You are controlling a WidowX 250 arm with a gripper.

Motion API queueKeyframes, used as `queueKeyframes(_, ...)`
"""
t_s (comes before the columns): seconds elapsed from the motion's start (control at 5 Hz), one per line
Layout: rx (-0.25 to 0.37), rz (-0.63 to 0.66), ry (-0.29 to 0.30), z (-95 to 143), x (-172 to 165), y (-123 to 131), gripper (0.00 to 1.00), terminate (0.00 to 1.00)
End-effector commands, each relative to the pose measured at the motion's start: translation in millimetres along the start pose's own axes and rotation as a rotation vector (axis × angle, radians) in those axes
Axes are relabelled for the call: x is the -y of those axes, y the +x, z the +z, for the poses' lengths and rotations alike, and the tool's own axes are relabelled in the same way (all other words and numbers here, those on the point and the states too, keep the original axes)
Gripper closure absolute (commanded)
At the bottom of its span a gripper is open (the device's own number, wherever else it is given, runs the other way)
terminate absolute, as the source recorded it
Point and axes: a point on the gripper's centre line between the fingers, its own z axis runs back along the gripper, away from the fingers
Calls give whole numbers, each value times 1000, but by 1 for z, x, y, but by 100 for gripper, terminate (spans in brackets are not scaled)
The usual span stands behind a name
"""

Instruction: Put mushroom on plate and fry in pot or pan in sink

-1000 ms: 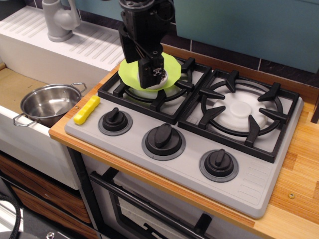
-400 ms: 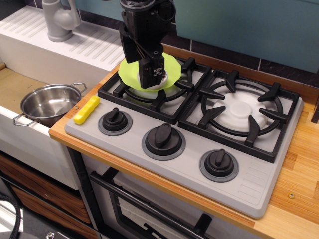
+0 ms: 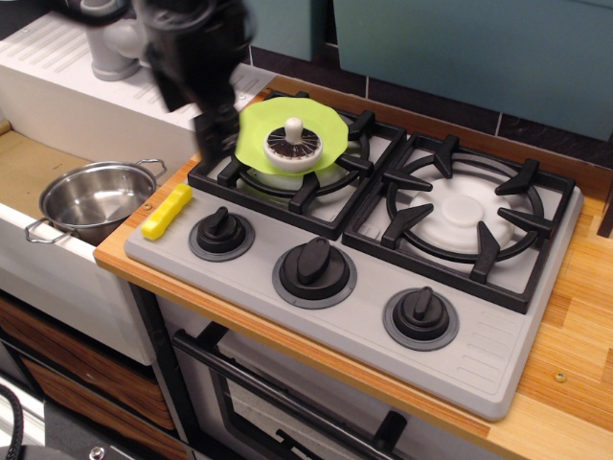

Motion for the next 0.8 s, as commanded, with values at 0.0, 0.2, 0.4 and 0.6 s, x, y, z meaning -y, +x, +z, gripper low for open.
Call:
queueKeyframes(0.0, 111, 161, 91, -12, -4, -28, 0, 0)
queueKeyframes(0.2, 133, 251, 76, -25, 1, -41, 0, 0)
queueKeyframes(0.4, 155, 301, 82, -34, 2, -52, 0, 0)
queueKeyframes(0.6, 163, 312, 64, -37, 4, -56, 0, 0)
